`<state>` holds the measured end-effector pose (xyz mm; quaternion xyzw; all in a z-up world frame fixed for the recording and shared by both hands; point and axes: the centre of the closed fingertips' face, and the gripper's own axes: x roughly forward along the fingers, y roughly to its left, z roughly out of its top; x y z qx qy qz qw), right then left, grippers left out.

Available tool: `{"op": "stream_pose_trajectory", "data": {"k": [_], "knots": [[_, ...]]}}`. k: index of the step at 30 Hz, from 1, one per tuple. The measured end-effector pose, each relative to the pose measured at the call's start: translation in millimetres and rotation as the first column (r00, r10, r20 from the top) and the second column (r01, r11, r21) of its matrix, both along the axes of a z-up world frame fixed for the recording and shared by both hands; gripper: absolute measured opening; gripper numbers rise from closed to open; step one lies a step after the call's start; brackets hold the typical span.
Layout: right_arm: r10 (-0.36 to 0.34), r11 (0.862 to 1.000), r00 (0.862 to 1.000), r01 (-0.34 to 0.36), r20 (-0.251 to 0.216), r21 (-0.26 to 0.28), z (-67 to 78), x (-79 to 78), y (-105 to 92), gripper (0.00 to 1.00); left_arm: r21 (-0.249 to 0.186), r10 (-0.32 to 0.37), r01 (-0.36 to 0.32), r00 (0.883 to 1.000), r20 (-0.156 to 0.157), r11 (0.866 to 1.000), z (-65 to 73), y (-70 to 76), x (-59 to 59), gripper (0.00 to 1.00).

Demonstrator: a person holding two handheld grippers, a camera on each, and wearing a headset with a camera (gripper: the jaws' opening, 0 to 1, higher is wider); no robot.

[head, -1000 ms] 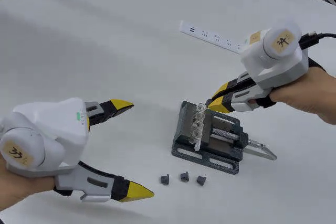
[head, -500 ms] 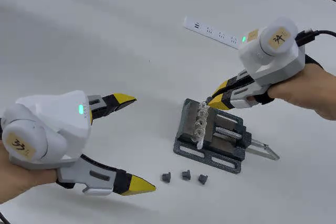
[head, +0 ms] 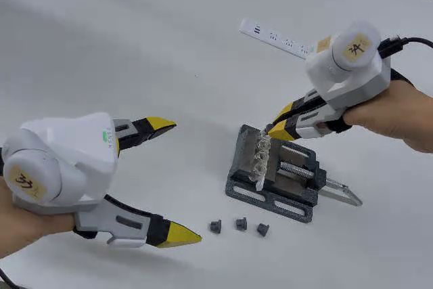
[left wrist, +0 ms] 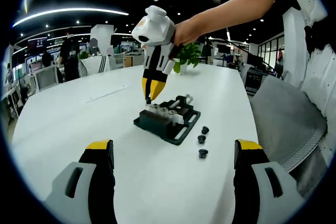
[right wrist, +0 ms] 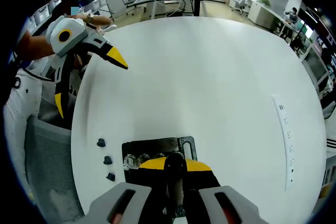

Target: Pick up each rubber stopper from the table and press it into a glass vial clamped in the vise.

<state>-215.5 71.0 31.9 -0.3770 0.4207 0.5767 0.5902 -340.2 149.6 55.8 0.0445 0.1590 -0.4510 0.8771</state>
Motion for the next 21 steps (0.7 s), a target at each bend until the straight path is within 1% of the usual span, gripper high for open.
{"op": "stream_pose_trajectory", "data": {"k": [3, 11, 21], "knots": [[0.006, 1.0, 1.0, -0.006, -0.002, -0.008, -1.2, -1.8, -0.6, 0.06, -0.001, 0.001, -0.001, 1.0, -0.001, 1.0, -0.2, 0.1, 0.8, 0.95], [0.005, 1.0, 1.0, -0.005, 0.001, -0.01, -1.7, 2.7, -1.7, 0.06, -0.001, 0.001, -0.001, 1.0, -0.004, 1.0, -0.2, -0.8, 2.5, 0.94], [0.014, 1.0, 1.0, -0.014, 0.007, -0.025, -2.0, 2.7, -2.3, 0.06, -0.004, 0.001, -0.001, 1.0, -0.004, 1.0, -0.7, -2.4, 4.1, 0.94]]}}
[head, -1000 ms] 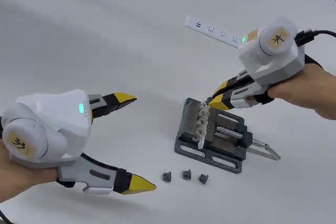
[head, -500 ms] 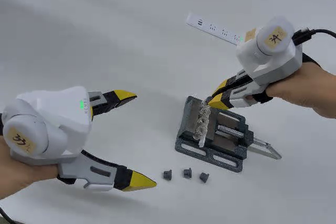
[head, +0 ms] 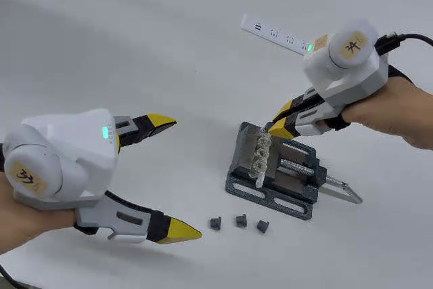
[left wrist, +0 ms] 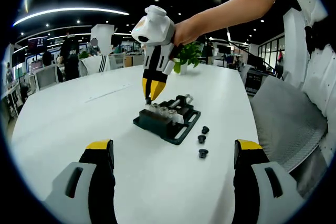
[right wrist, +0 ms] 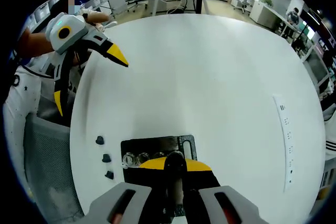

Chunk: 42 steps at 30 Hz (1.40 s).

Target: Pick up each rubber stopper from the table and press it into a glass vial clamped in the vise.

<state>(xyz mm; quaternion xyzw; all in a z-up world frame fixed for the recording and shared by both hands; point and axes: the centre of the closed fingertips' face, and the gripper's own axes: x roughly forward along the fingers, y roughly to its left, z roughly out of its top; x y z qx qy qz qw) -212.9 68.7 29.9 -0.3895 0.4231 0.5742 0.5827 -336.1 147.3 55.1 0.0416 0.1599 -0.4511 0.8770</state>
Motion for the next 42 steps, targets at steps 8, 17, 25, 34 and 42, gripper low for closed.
{"op": "stream_pose_trajectory", "data": {"k": [8, 17, 25, 34, 42], "knots": [[-0.023, 1.0, 1.0, 0.023, -0.007, -0.001, -0.7, -0.3, -0.5, 0.06, -0.005, 0.002, -0.002, 1.0, 0.0, 1.0, -0.4, -0.6, 0.8, 0.94], [-0.038, 0.999, 0.999, 0.038, -0.01, -0.019, -1.6, -0.6, -0.2, 0.05, -0.007, 0.004, -0.004, 1.0, 0.001, 1.0, -1.2, 0.0, 1.9, 0.94], [-0.033, 0.998, 0.999, 0.032, -0.011, -0.06, -2.8, -1.1, 1.5, 0.05, -0.009, 0.003, -0.003, 1.0, 0.002, 1.0, -1.2, -0.3, 1.3, 0.94], [-0.045, 0.994, 0.998, 0.041, -0.039, -0.102, -3.8, 2.0, 1.5, 0.05, -0.011, 0.001, -0.001, 1.0, 0.004, 1.0, -0.2, 0.2, 1.5, 0.94], [-0.048, 0.993, 0.997, 0.042, -0.052, -0.112, -2.2, -3.9, 0.8, 0.05, -0.007, 0.001, -0.001, 1.0, 0.002, 1.0, -1.7, 1.0, 0.2, 0.94]]}}
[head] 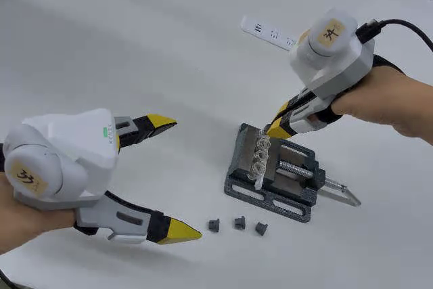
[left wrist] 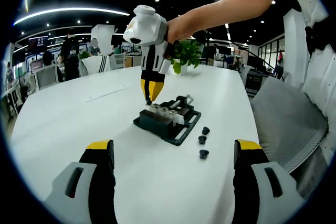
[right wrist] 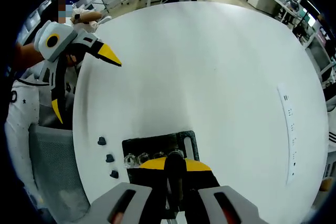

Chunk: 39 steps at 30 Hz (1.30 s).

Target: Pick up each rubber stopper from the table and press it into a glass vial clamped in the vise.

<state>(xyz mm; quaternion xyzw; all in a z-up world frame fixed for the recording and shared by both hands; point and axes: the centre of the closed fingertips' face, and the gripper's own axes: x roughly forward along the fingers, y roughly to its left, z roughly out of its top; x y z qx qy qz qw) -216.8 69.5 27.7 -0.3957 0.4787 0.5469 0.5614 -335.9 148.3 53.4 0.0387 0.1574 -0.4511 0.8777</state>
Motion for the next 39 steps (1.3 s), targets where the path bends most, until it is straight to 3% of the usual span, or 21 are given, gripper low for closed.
{"op": "stream_pose_trajectory", "data": {"k": [10, 22, 31, 39], "knots": [[0.006, 0.999, 0.999, -0.007, -0.031, -0.034, 1.4, -0.1, 0.8, 0.04, -0.005, 0.014, -0.014, 1.0, -0.002, 1.0, -1.0, 3.9, 0.8, 0.94], [-0.035, 0.998, 0.998, 0.031, -0.058, -0.061, 0.7, 0.8, 0.5, 0.04, -0.007, 0.014, -0.014, 1.0, -0.004, 1.0, -1.6, 3.9, 1.7, 0.93], [-0.03, 0.999, 0.998, 0.027, -0.058, -0.045, -0.4, 3.0, 0.6, 0.04, -0.011, 0.013, -0.013, 1.0, -0.003, 1.0, -1.1, 2.3, 3.0, 0.93], [-0.068, 0.998, 0.995, 0.067, -0.075, -0.019, -1.0, 6.4, 0.0, 0.05, -0.005, 0.007, -0.007, 1.0, -0.002, 1.0, -0.2, 0.8, 1.7, 0.93]]}}
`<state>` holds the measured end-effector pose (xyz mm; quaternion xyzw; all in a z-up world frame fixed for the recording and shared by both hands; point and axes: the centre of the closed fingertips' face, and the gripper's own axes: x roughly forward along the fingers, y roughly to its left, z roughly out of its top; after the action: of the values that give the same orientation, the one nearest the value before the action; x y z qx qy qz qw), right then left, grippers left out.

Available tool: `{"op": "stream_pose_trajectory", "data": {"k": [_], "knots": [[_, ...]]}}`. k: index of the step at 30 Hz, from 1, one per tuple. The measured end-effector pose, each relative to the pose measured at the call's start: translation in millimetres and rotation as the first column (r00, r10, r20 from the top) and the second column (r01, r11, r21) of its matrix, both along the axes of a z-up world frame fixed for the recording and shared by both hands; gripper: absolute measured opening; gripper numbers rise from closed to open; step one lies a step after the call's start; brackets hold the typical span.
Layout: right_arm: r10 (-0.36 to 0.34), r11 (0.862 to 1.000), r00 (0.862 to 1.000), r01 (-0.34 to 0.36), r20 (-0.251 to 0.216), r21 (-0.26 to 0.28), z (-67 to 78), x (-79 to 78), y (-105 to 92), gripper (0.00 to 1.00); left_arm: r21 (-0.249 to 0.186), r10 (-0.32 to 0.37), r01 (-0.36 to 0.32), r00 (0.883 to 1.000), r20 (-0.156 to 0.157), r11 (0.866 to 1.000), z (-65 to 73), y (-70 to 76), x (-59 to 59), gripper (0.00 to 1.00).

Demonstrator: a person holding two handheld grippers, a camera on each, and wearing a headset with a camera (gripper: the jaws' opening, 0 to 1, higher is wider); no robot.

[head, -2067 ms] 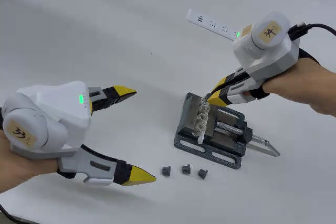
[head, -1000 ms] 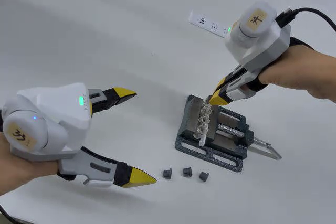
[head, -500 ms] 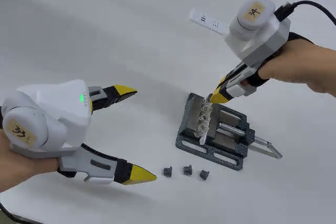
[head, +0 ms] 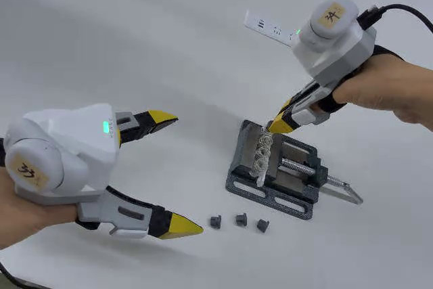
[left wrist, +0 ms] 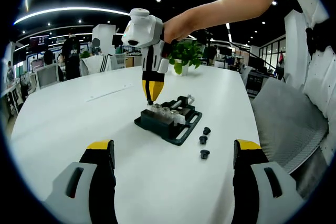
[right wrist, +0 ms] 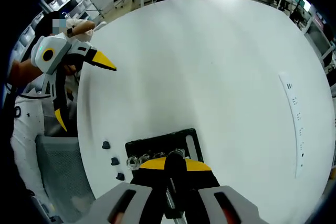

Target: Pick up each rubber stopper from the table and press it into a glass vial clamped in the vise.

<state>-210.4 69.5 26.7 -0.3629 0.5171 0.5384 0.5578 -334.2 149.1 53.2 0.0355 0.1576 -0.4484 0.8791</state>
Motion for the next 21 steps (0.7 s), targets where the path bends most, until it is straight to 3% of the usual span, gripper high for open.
{"op": "stream_pose_trajectory", "data": {"k": [9, 21], "knots": [[0.05, 0.998, 0.998, -0.05, 0.031, 0.022, 0.8, -5.6, 0.0, 0.06, 0.005, 0.002, -0.002, 1.0, -0.003, 1.0, -0.8, 2.0, -0.2, 0.93], [0.062, 0.997, 0.997, -0.064, 0.045, 0.031, 1.5, -4.2, -0.6, 0.12, 0.002, 0.004, -0.004, 1.0, -0.001, 1.0, -1.0, 3.3, -0.4, 0.93]]}}
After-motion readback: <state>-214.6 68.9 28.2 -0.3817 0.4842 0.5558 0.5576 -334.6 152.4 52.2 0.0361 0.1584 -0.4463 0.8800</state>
